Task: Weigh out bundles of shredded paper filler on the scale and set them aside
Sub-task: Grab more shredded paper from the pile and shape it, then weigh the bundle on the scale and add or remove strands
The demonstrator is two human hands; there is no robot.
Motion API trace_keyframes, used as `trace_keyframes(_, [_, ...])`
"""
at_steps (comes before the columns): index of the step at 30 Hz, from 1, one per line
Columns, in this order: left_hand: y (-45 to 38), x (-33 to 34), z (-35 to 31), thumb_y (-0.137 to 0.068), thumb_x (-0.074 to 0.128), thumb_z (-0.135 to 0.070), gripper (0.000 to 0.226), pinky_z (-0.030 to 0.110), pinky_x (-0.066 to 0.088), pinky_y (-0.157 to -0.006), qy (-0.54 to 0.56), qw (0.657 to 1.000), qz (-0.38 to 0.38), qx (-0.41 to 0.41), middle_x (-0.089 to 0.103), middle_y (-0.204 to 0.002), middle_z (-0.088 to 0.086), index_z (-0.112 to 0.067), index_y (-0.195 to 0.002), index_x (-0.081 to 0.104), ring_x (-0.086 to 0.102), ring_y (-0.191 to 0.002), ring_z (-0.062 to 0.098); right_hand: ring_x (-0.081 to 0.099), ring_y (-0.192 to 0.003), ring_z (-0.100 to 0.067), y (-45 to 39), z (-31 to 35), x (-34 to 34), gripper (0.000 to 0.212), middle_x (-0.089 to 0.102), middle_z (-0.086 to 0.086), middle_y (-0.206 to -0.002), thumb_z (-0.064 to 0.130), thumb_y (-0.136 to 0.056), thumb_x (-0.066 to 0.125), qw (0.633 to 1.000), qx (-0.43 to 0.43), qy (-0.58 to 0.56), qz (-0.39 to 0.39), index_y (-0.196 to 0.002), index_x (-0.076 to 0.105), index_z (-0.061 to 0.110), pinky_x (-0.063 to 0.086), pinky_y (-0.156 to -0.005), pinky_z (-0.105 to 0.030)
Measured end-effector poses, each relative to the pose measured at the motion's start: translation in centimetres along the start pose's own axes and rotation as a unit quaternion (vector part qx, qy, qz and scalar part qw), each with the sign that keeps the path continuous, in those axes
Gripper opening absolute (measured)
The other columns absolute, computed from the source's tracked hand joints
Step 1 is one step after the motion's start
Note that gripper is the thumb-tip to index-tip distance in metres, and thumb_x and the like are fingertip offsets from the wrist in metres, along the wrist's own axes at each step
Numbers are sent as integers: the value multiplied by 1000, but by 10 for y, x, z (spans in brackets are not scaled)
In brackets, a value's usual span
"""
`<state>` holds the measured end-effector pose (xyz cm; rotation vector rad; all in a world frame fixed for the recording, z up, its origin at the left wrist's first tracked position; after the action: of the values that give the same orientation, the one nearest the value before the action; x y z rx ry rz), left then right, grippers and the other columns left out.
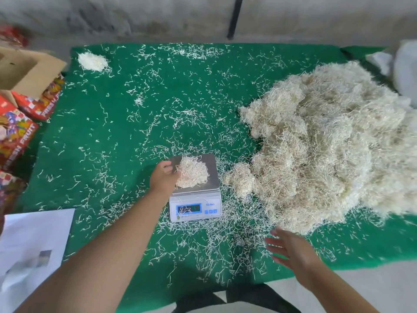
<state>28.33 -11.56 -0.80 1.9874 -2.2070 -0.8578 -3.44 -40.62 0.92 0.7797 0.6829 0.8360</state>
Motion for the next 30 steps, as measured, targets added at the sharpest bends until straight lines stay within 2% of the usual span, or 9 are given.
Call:
trace_keyframes(5, [17, -36, 45, -98, 68, -16, 32, 35, 51, -97, -46, 996, -71, 17, 67, -132, 0, -20, -129, 61, 65, -112, 19, 75, -104, -27, -5, 1, 23, 24, 82, -3, -103, 33, -108, 60, 1000, -19, 15, -6, -120, 69, 15, 60, -88, -44])
trace_keyframes(8, [38, -56, 87, -104, 58, -17, 29, 26, 46, -65, -137, 984, -115, 13, 65, -134, 3, -19, -133, 59, 63, -82, 11, 75, -103, -27, -4, -1, 43, 21, 81, -5, -105, 31, -107, 62, 999, -27, 22, -6, -118, 69, 15, 59, -83, -41])
trace_keyframes(9, [47, -58, 103, -104, 56, -16, 32, 31, 51, -66, -153, 981, -116, 6, 62, -136, 7, -18, -136, 57, 64, -81, 15, 75, -102, -27, -5, -3, 50, 20, 80, -5, -105, 30, -107, 62, 999, -30, 25, -7, -118, 69, 14, 60, -83, -41])
trace_keyframes(11, [63, -57, 136, -103, 56, -14, 39, 52, 54, -97, -185, 978, -96, 2, 54, -144, 13, -13, -142, 51, 62, -114, 30, 75, -101, -27, -9, -7, 64, 18, 80, -6, -103, 27, -106, 62, 999, -35, 33, -12, -115, 70, 14, 61, -86, -43])
trace_keyframes(14, [87, -51, 181, -104, 52, -22, 56, 54, 21, -126, -272, 960, -64, -6, 27, -166, 11, -11, -157, 35, 22, -155, 31, 76, -96, -23, -18, -14, 81, 14, 81, -1, -98, 26, -106, 62, 996, -60, 51, -37, -111, 72, 16, 60, -81, -40])
trace_keyframes(18, [103, -40, 223, -106, 39, -42, 68, 52, -2, -128, -394, 918, -34, 12, -1, -173, 7, -14, -164, 16, -6, -160, 24, 76, -88, -19, -36, -17, 93, 17, 79, 6, -89, 27, -107, 58, 982, -116, 128, -74, -99, 72, 23, 62, -81, -46])
trace_keyframes(21, [103, -33, 240, -104, 18, -54, 72, 52, -5, -127, -445, 895, -24, 15, -20, -171, 3, -19, -164, -2, -22, -157, 20, 74, -87, -18, -46, -15, 97, 18, 77, 5, -90, 30, -108, 55, 972, -141, 160, -101, -97, 69, 27, 58, -75, -37])
trace_keyframes(26, [105, -24, 243, -109, 22, -49, 69, 60, 9, -127, -476, 877, -68, 9, -7, -172, 9, -13, -165, 6, -9, -159, 28, 73, -89, -21, -63, -7, 104, 18, 75, 5, -92, 31, -108, 56, 963, -178, 170, -114, -110, 70, 20, 53, -66, -28])
trace_keyframes(30, [106, -18, 248, -107, 9, -53, 72, 60, 11, -127, -499, 860, -107, 21, -9, -173, 11, -12, -165, -1, -11, -159, 29, 71, -91, -15, -79, 19, 119, 20, 73, 8, -100, 29, -108, 56, 949, -244, 165, -116, -122, 68, 22, 59, -77, -27])
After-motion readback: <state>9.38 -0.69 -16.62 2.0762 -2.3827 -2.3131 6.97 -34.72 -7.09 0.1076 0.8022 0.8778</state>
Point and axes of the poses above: each hand's wrist, its own y-axis away from the middle knuckle, its own x-axis out of the palm, z = x × y, the point moved 6 cm from there along -y, towards the middle knuckle
